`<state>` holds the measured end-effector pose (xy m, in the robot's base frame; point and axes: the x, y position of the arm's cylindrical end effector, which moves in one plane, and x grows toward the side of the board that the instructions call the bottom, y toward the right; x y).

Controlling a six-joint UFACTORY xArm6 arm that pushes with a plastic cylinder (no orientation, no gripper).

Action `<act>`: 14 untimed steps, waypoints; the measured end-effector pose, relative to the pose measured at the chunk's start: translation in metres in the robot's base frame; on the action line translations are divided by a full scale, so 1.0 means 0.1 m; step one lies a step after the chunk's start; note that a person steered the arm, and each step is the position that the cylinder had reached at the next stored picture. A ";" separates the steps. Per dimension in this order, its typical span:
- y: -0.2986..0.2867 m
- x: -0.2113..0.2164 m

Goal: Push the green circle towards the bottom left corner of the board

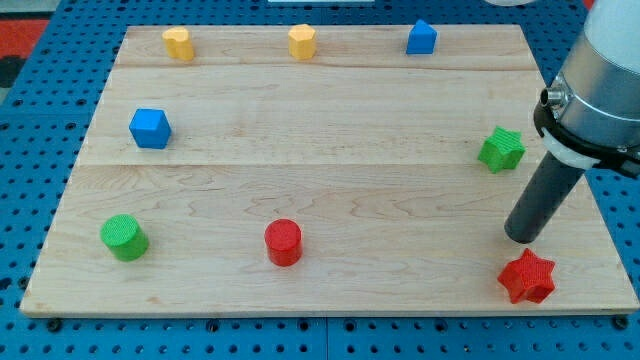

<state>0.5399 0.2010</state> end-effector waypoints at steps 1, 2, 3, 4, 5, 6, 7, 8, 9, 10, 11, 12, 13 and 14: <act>-0.01 0.00; -0.08 -0.07; -0.77 -0.17; -1.54 -0.23; -1.83 -0.61; -2.16 -0.56; -2.39 -0.33; -2.50 -0.06; -2.53 -0.06; -3.10 -0.16; -3.84 -0.16; -4.13 -0.16; -4.27 -0.14; -4.27 -0.14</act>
<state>0.5260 -0.2260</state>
